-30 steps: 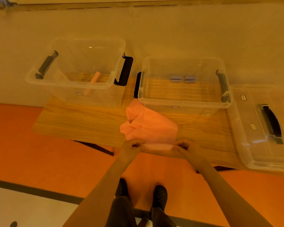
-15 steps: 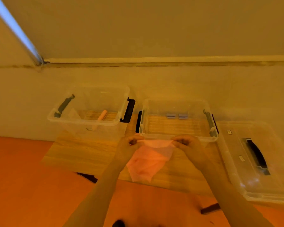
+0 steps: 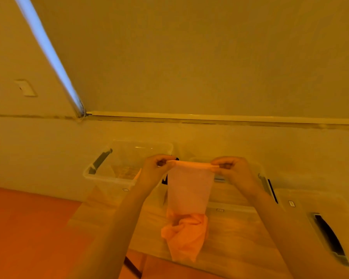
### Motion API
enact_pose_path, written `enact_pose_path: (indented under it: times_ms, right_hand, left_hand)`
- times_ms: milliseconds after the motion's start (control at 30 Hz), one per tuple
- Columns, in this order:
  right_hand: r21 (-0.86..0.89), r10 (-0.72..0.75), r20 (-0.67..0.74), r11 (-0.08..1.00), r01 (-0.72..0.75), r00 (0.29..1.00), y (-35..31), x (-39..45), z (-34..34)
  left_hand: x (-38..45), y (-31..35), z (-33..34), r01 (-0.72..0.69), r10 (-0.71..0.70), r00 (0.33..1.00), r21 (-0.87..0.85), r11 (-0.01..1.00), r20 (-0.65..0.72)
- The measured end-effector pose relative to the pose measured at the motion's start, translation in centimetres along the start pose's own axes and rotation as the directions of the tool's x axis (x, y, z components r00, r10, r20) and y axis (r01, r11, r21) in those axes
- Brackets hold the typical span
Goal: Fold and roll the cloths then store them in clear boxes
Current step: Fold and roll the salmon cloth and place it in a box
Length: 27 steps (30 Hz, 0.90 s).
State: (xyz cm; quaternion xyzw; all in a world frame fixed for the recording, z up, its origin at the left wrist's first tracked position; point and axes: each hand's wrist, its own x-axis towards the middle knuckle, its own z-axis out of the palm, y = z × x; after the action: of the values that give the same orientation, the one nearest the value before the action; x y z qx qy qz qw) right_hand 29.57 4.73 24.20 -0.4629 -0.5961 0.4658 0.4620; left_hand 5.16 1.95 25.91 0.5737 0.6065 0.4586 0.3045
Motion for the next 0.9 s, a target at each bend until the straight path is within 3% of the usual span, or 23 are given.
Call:
enact_pose_path:
  times_ms: [367,700,900]
  right_hand:
    - [-0.049,-0.135,-0.055,0.990,0.133,0.989,-4.6,5.9,2.7]
    - [-0.156,-0.223,-0.050,0.964,0.213,0.974,-8.0,9.7,4.6]
    - [-0.105,-0.237,-0.053,0.967,0.231,0.970,-9.5,11.8,5.2]
  left_hand:
    - [5.7,1.4,-5.1,-0.168,0.165,0.986,0.139,0.976,0.039]
    - [10.8,2.4,-8.9,-0.255,0.253,0.967,0.135,0.958,0.032]
    - [12.6,3.2,-10.2,-0.281,0.278,0.960,0.104,0.954,0.043]
